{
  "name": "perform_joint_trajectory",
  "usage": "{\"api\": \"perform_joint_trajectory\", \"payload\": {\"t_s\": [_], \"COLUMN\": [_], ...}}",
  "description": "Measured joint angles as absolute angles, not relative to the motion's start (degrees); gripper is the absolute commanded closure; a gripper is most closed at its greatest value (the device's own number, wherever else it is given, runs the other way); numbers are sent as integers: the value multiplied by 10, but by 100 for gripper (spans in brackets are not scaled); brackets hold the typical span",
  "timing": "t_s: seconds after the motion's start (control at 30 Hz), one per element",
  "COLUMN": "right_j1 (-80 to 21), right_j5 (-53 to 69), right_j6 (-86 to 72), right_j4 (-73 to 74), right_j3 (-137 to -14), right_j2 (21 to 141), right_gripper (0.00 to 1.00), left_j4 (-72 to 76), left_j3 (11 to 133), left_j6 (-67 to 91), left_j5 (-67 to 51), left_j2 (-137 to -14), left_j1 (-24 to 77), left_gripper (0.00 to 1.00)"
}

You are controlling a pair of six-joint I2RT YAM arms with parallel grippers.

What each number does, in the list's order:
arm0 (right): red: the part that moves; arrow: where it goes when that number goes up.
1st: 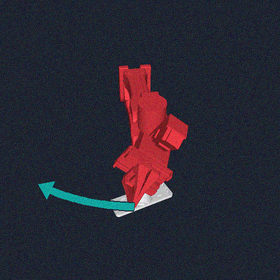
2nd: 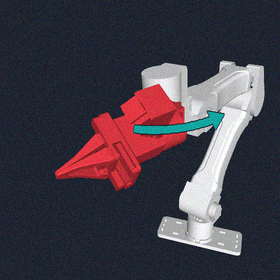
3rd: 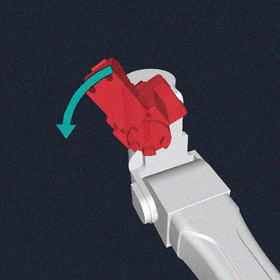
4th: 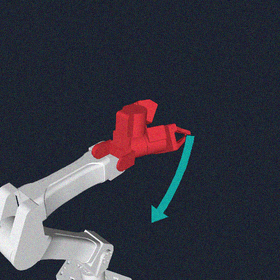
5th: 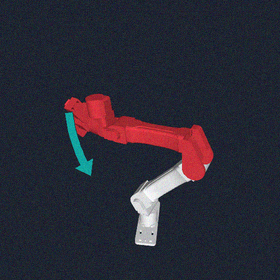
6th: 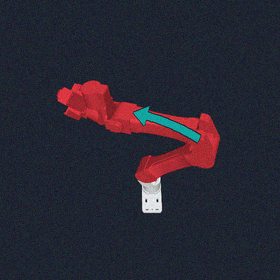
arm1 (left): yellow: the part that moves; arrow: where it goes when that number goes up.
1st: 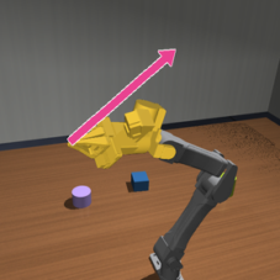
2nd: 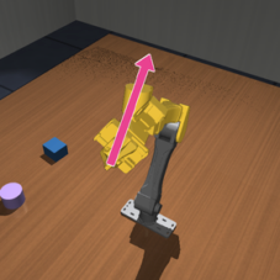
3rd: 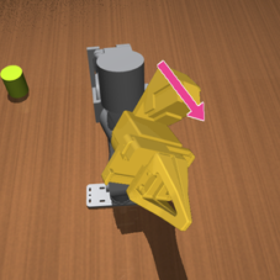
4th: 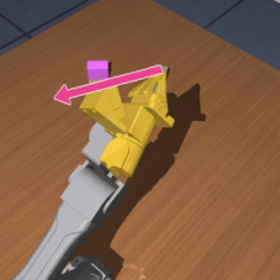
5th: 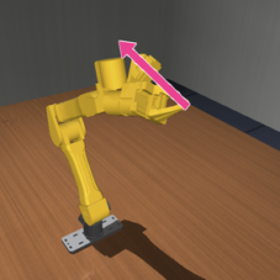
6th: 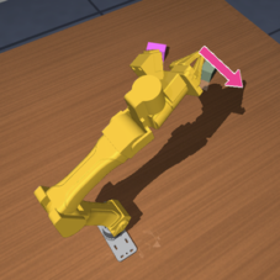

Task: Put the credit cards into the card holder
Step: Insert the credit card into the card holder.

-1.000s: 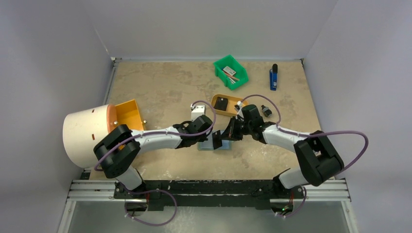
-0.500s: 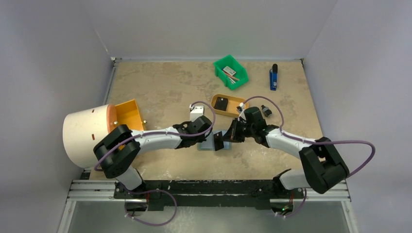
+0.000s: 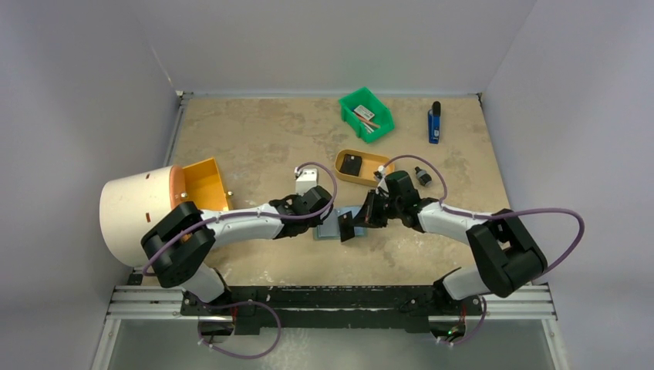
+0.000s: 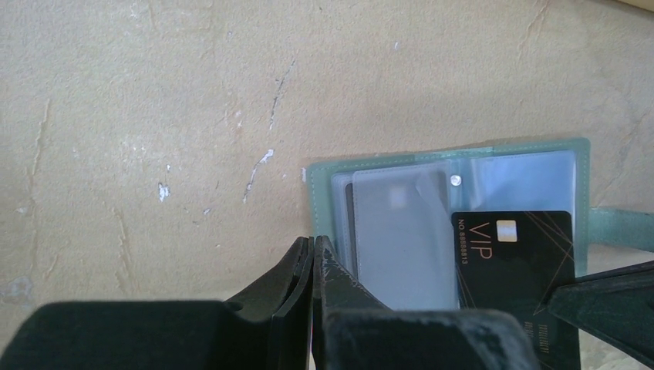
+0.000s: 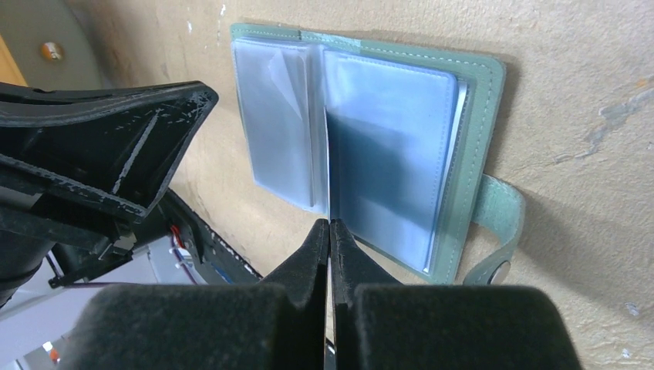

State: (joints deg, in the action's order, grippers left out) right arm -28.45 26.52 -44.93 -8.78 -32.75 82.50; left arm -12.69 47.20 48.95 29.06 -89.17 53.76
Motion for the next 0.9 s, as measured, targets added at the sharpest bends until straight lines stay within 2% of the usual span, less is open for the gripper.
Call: {"api": "perform_joint_trajectory", "payload": {"t_s": [0.9], "right_j1": [-284], "right_j5": [282], "right_j6": [-447], "right_j4": [-131], "right_j3": [-328], "right_j2": [825], "right_gripper": [100], "left_j4": [-145], "left_j3": [464], "left_j6": [500], "left_j5": [305], "left_j2": [-891], "left_j1": [538], "left_gripper": [100]}}
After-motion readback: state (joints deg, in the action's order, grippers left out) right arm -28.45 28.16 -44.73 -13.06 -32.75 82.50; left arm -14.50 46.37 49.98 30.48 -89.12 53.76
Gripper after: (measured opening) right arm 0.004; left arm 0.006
